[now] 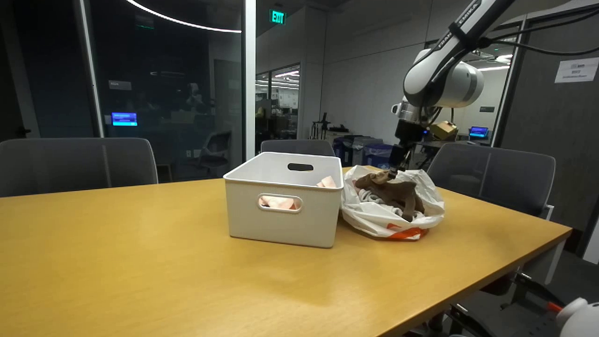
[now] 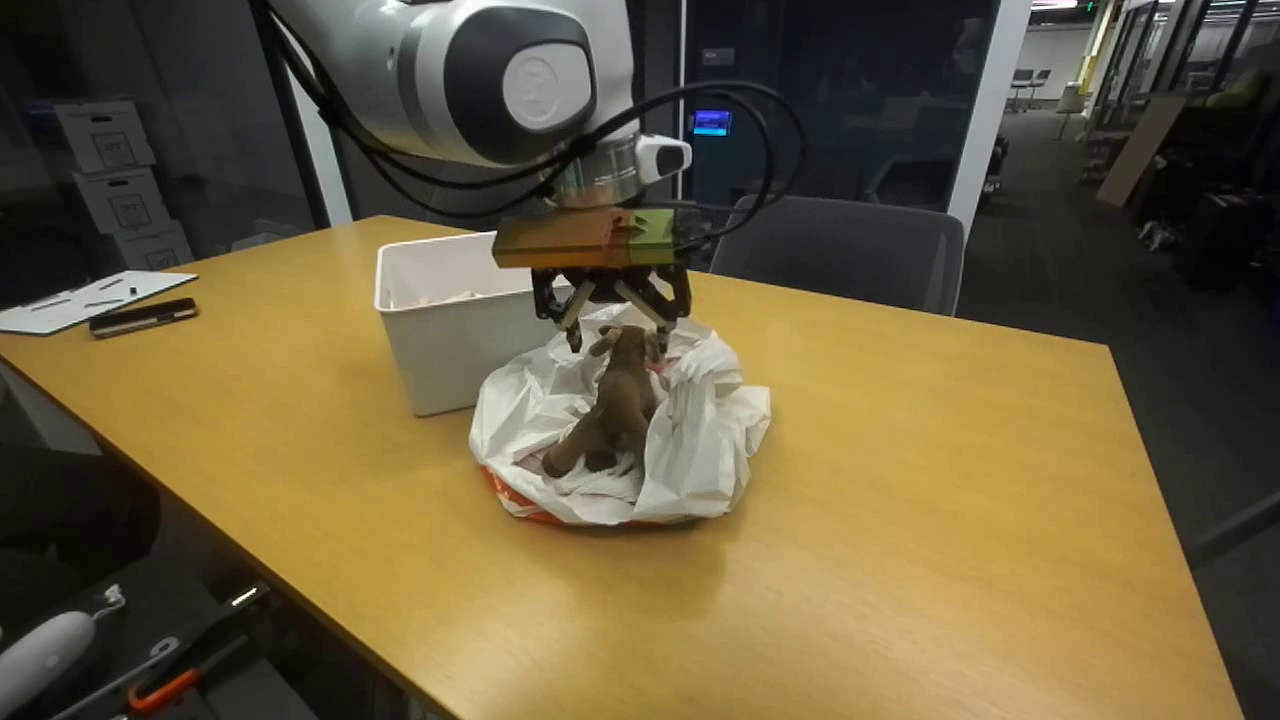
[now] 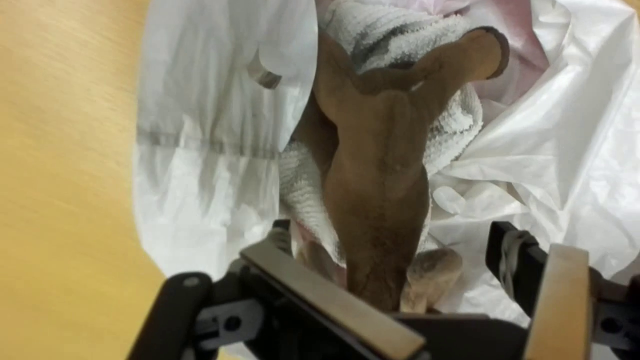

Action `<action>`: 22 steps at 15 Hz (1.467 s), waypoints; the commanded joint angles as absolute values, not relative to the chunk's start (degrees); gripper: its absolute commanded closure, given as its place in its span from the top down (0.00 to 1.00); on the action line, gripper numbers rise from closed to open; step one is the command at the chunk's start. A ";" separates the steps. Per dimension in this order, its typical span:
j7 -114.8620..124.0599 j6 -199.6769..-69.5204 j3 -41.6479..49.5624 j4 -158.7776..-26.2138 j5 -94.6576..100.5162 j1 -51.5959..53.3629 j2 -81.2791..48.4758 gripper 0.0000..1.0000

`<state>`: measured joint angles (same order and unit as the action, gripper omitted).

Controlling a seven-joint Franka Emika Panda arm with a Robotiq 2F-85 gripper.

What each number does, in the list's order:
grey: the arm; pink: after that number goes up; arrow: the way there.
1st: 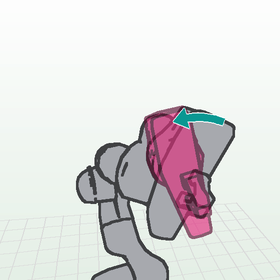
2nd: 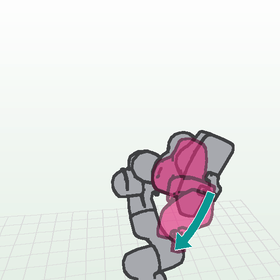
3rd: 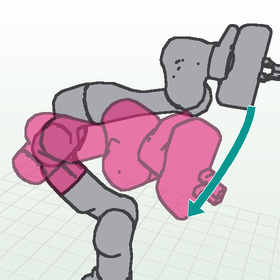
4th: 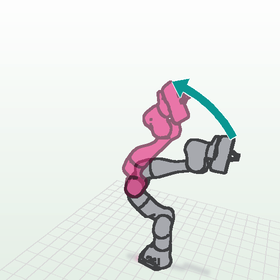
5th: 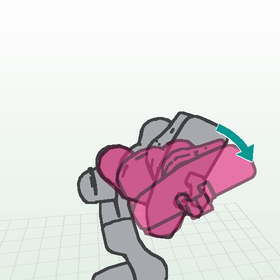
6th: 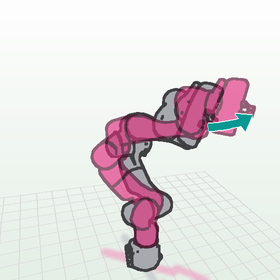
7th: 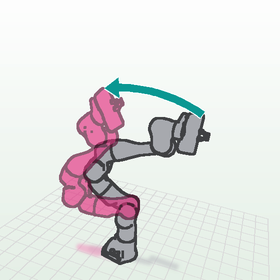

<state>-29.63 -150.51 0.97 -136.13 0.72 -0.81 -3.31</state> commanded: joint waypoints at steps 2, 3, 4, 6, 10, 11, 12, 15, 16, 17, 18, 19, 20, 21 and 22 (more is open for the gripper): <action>-29.64 -152.10 -1.20 -139.76 3.34 1.05 5.12 1.00; -32.16 -152.54 -1.85 -139.98 1.43 2.09 5.92 1.00; -34.01 -153.13 -2.45 -139.79 0.56 3.36 6.10 1.00; -38.06 -153.88 -3.31 -138.63 -3.10 6.16 5.06 1.00; -46.38 -153.86 -5.14 -135.21 -11.14 10.30 0.34 1.00; -48.16 -153.73 -5.70 -134.29 -12.14 10.63 -0.97 1.00; -49.09 -153.40 -6.29 -133.42 -12.73 10.72 -2.03 1.00; -50.46 -152.31 -8.30 -130.44 -12.41 10.10 -5.13 1.00; -50.63 -151.95 -8.87 -129.24 -12.43 9.79 -6.53 1.00; -50.50 -151.68 -9.32 -128.19 -12.20 9.48 -7.92 1.00; -50.25 -151.25 -9.77 -127.04 -12.05 9.19 -9.39 1.00; -49.78 -150.81 -10.15 -126.00 -11.89 8.81 -10.87 1.00; -49.20 -150.17 -10.44 -124.98 -11.72 8.33 -12.65 1.00; -48.72 -149.53 -10.74 -124.12 -11.63 7.82 -14.14 1.00; -48.45 -148.76 -11.04 -123.21 -11.67 7.22 -15.93 1.00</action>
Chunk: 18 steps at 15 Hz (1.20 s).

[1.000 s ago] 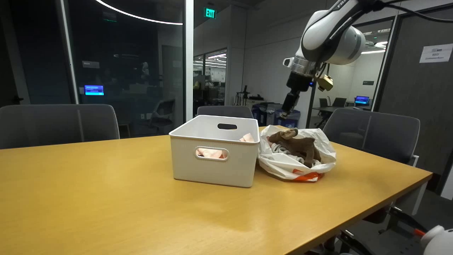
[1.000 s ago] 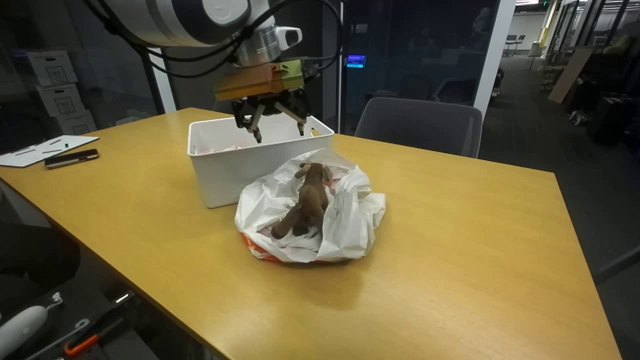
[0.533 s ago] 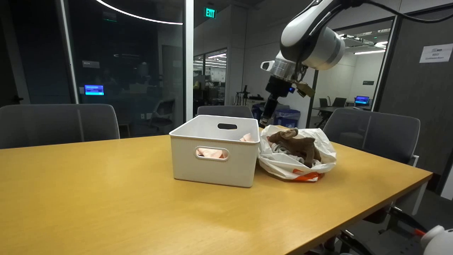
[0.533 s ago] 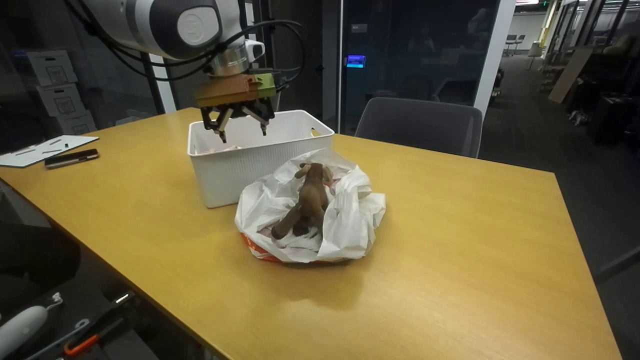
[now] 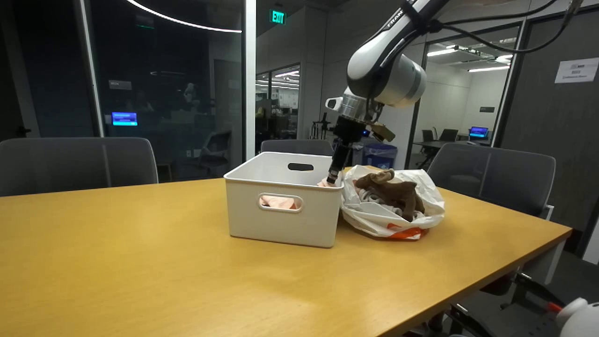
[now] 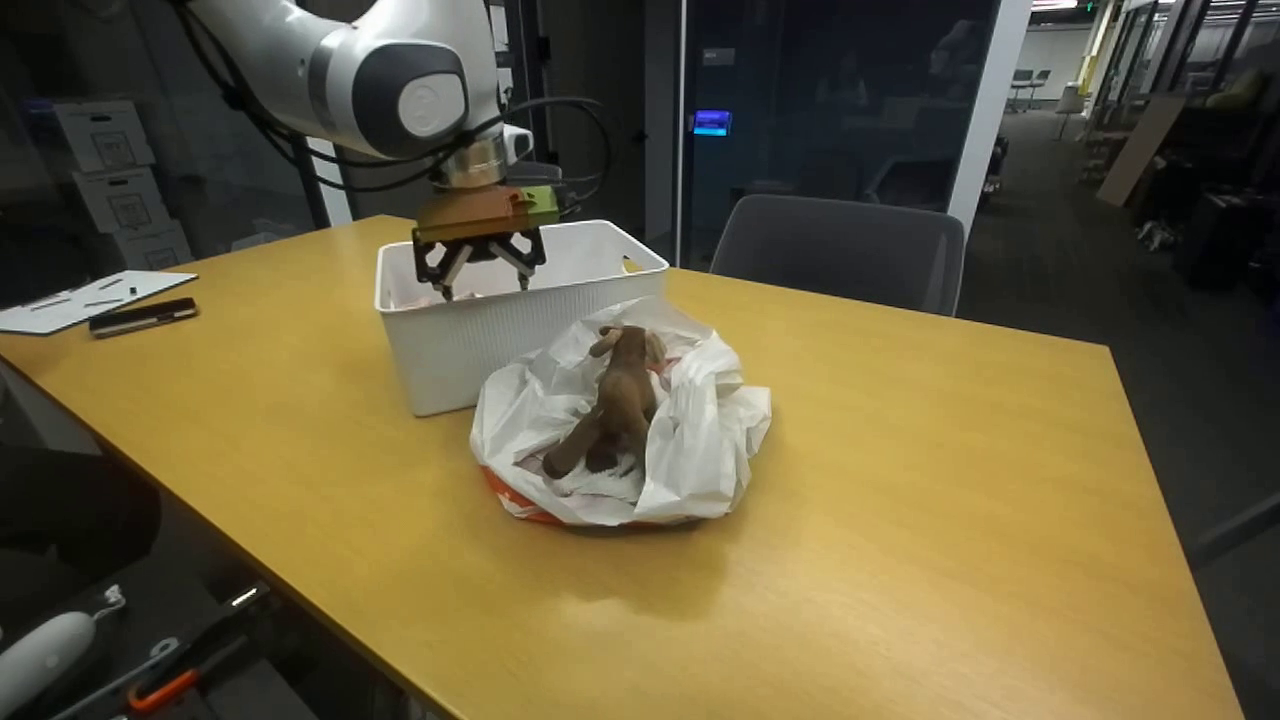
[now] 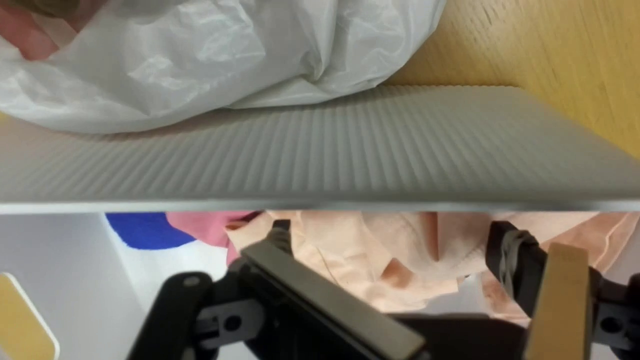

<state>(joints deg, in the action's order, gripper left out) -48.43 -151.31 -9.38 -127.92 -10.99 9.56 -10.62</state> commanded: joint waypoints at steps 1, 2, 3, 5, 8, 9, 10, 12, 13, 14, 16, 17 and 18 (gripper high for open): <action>-48.28 -148.25 -11.39 -122.40 -11.83 6.59 -17.50 1.00; -48.09 -147.48 -11.80 -121.53 -11.95 5.98 -18.90 1.00; -46.93 -146.67 -12.05 -120.37 -11.62 5.75 -19.79 1.00; -45.12 -145.28 -12.28 -118.77 -10.96 5.60 -20.63 1.00; -45.20 -142.18 -13.45 -117.09 -12.62 5.02 -20.78 1.00; -45.51 -141.71 -13.74 -116.84 -12.67 4.91 -20.60 1.00; -46.36 -141.91 -14.08 -116.86 -12.21 4.90 -20.24 1.00; -46.40 -142.45 -14.56 -117.26 -11.31 5.22 -19.62 1.00; -46.27 -142.74 -14.88 -117.67 -11.03 5.50 -19.20 1.00; -46.21 -142.85 -15.16 -117.84 -10.64 5.75 -18.98 1.00; -46.42 -143.82 -15.86 -118.49 -9.58 6.28 -18.33 1.00; -45.83 -144.56 -15.85 -118.87 -8.25 6.88 -17.83 1.00; -44.90 -145.56 -15.49 -119.27 -5.95 7.76 -17.18 1.00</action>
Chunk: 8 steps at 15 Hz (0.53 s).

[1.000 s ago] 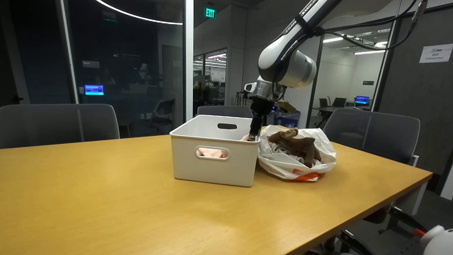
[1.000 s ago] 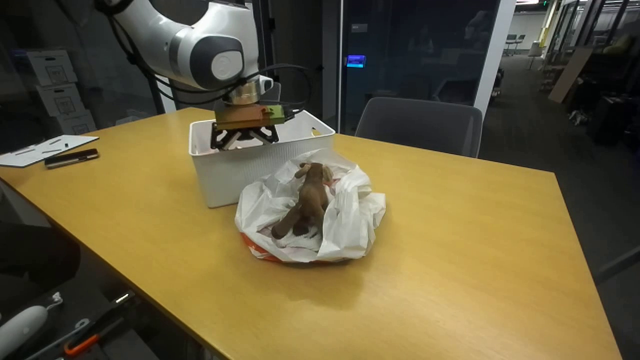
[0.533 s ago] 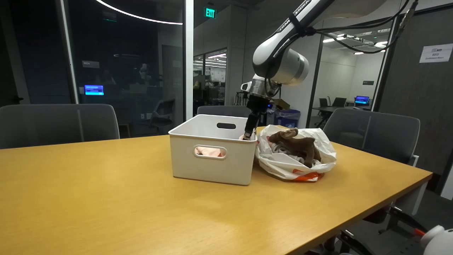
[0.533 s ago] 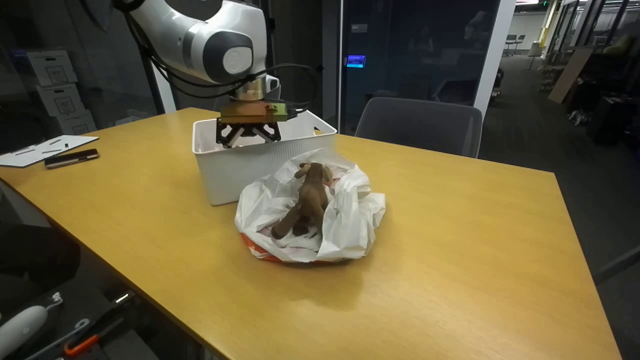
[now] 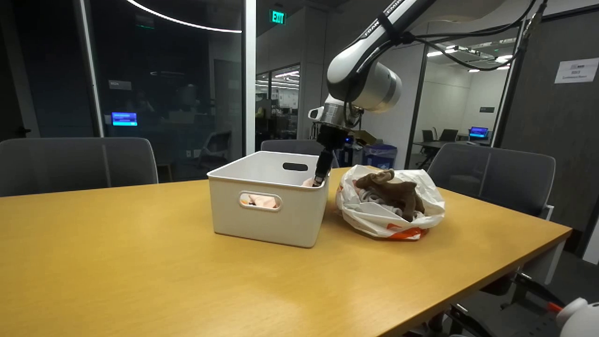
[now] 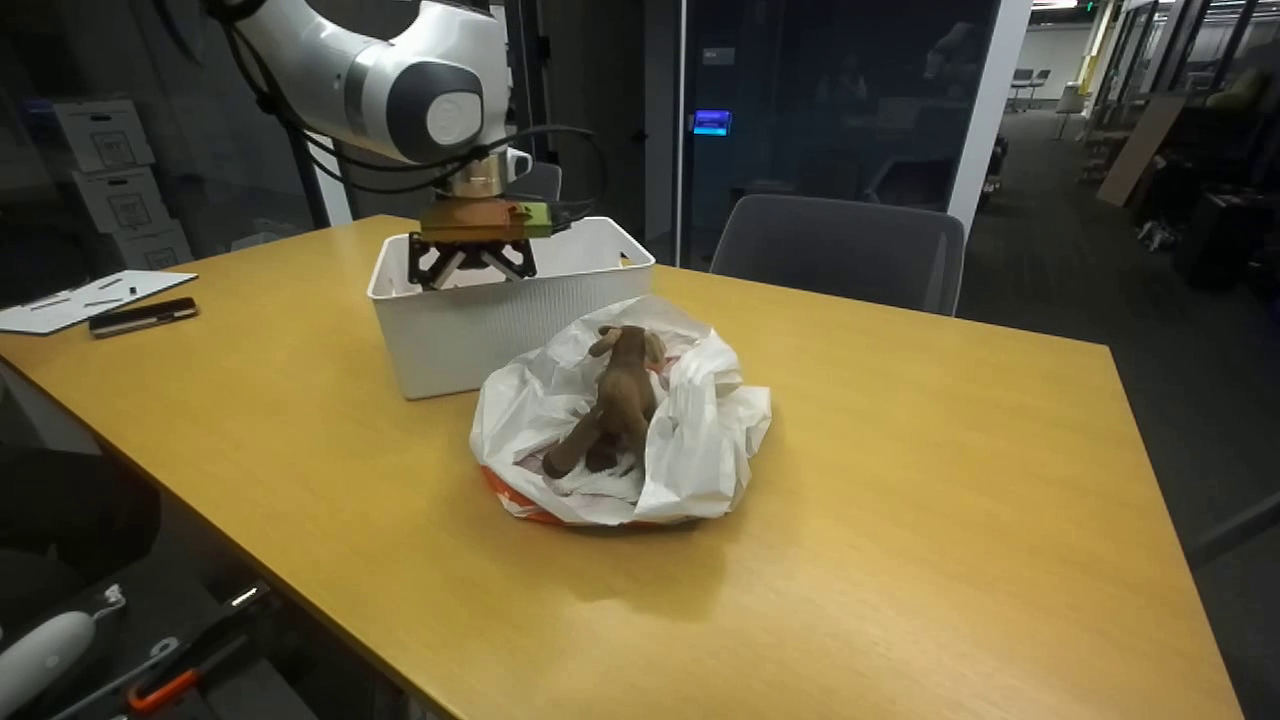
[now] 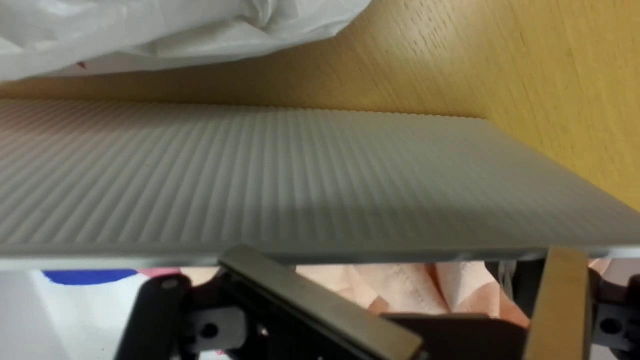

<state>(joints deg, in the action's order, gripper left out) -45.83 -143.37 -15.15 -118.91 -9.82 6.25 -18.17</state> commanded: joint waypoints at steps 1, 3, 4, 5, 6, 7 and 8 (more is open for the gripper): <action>-44.03 -146.31 -15.18 -119.62 -3.57 8.57 -16.44 1.00; -42.11 -147.90 -14.67 -120.08 1.65 10.01 -15.13 1.00; -40.59 -148.46 -14.45 -120.11 4.05 10.69 -14.51 1.00; -39.37 -148.92 -14.39 -120.11 6.03 11.17 -14.00 1.00; -38.04 -148.95 -14.42 -120.00 7.63 11.56 -13.50 1.00; -37.45 -148.30 -14.81 -119.72 7.98 11.53 -13.32 1.00; -37.26 -147.64 -15.19 -119.40 7.76 11.34 -13.43 1.00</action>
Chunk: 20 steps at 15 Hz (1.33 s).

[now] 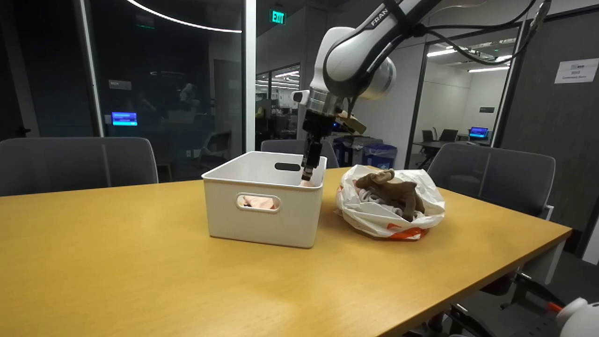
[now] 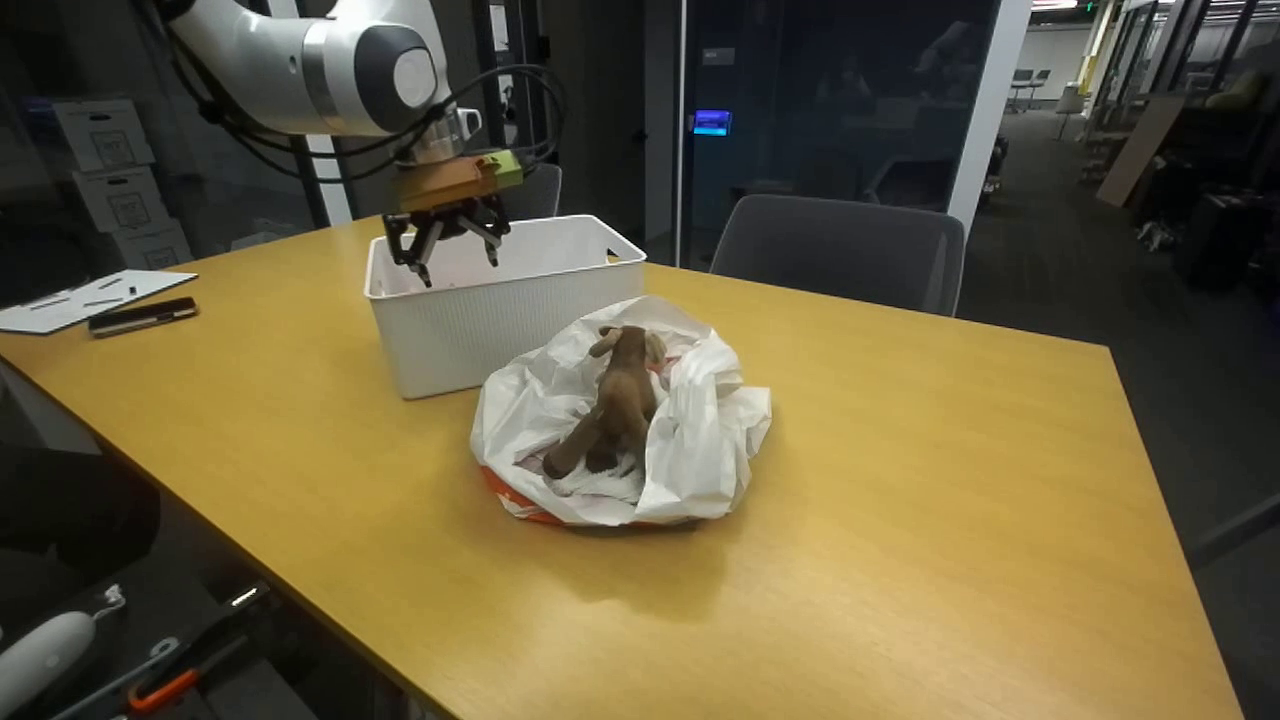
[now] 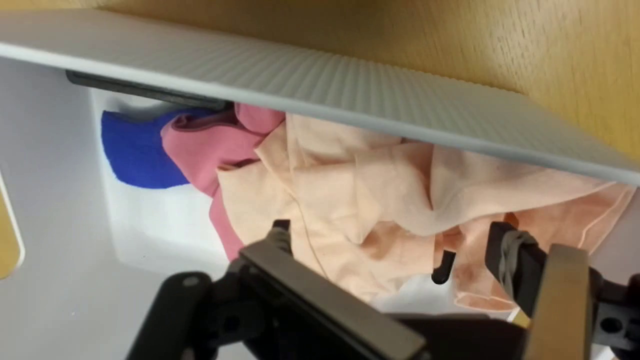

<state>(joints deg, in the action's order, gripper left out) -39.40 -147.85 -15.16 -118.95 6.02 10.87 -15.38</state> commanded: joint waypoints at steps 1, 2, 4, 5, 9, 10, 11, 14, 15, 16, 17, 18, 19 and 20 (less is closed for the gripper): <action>-37.78 -147.36 -15.42 -119.02 7.07 10.99 -14.05 1.00; -38.34 -146.97 -15.49 -118.66 6.43 10.67 -14.85 1.00; -38.87 -146.39 -15.54 -118.08 5.46 10.11 -16.70 1.00; -39.20 -146.25 -15.65 -117.80 5.02 9.77 -17.79 1.00; -39.86 -146.01 -16.45 -116.63 2.82 8.40 -21.73 1.00; -39.58 -145.87 -16.51 -116.25 2.59 8.33 -22.54 1.00; -39.40 -145.72 -16.53 -115.93 2.46 8.30 -23.23 1.00; -38.76 -145.83 -16.28 -115.15 2.78 8.36 -24.70 0.74; -38.46 -145.87 -16.19 -115.04 2.87 8.34 -24.89 0.66; -38.29 -145.88 -16.14 -114.94 3.01 8.33 -24.99 0.58; -38.03 -145.96 -16.07 -114.96 3.15 8.35 -24.82 0.49; -37.85 -146.17 -16.02 -115.02 3.24 8.34 -24.56 0.43; -37.72 -146.30 -16.00 -115.10 3.27 8.30 -24.16 0.35; -37.58 -146.45 -15.99 -115.06 3.28 8.27 -23.90 0.26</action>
